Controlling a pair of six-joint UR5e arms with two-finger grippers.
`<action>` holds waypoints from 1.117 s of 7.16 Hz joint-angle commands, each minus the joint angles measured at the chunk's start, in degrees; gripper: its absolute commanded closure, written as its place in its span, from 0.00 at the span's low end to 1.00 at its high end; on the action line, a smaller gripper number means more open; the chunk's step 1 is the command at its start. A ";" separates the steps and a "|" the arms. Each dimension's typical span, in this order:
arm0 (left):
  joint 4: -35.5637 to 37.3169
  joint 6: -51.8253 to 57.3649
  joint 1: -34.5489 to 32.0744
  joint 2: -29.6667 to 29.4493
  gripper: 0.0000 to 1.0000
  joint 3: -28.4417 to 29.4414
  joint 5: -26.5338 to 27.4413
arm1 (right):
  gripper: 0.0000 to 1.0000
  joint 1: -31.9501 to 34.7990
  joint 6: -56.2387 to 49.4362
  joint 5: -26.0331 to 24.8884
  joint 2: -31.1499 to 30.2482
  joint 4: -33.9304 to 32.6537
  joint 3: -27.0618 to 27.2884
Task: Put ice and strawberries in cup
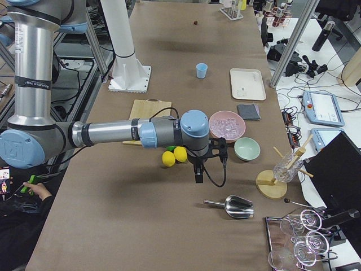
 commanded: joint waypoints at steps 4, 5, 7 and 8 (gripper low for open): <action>0.01 0.00 0.03 0.03 0.02 0.21 -0.05 | 0.00 -0.02 -0.52 -0.49 -0.58 0.26 -0.60; 0.01 0.00 0.03 -0.06 0.02 0.47 -0.05 | 0.00 -0.02 -0.61 -0.23 -0.50 0.26 -0.51; -0.25 0.17 -0.06 0.12 0.02 2.75 0.30 | 0.00 -0.98 0.18 -0.14 0.20 0.17 -0.16; -0.16 0.26 -0.32 0.03 0.02 2.67 0.48 | 0.00 -0.99 0.27 0.21 0.55 -0.09 0.10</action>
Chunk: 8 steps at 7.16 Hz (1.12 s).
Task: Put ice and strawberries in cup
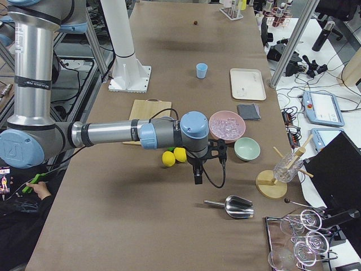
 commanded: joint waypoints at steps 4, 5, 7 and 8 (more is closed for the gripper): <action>0.12 0.02 0.04 -2.03 0.02 1.08 0.34 | 0.00 -0.84 0.21 1.40 1.49 -0.32 -0.06; 0.12 0.02 0.04 -3.00 0.02 1.26 0.42 | 0.00 -0.84 0.21 1.22 1.41 -0.32 -0.07; 0.12 0.02 0.04 -3.80 0.02 1.35 0.42 | 0.00 -0.84 -0.23 0.52 1.32 -0.23 -0.07; 0.21 -0.07 0.04 -3.80 0.02 1.27 0.42 | 0.00 -1.28 0.29 0.60 1.58 -0.32 0.02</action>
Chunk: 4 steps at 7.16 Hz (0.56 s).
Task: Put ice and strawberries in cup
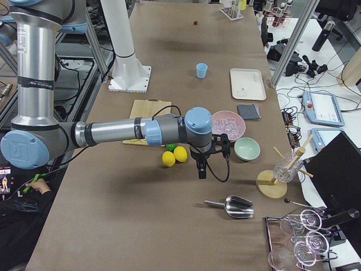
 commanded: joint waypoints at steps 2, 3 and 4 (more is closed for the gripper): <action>0.05 -0.16 0.00 0.10 0.02 -0.21 -0.08 | 0.00 -0.86 0.28 -0.18 0.87 -0.19 -0.03; -0.04 -0.16 0.00 0.28 0.02 -0.21 -0.08 | 0.00 -1.29 0.20 -0.35 0.87 -0.19 0.06; -0.04 -0.16 0.00 0.28 0.02 -0.30 -0.08 | 0.00 -2.08 0.02 -0.35 0.78 -0.10 0.15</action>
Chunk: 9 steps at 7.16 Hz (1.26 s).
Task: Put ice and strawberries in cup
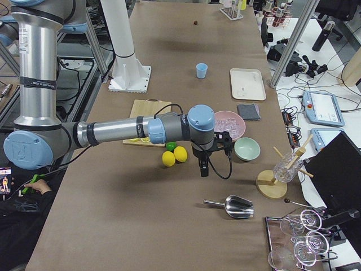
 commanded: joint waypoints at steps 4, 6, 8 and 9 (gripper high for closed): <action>-0.12 0.00 0.00 0.43 0.02 -0.08 -0.01 | 0.00 -2.69 0.37 -0.23 2.95 0.42 0.98; -0.12 0.00 0.09 0.43 0.02 -0.08 -0.01 | 0.00 -8.72 11.39 -0.40 7.77 0.50 2.38; -0.03 -0.09 0.09 0.17 0.02 0.10 -0.01 | 0.00 -14.71 15.74 -2.49 13.22 0.59 1.60; -0.12 -0.09 0.09 -0.18 0.02 0.53 -0.01 | 0.00 -17.35 15.84 -5.64 15.25 0.59 0.90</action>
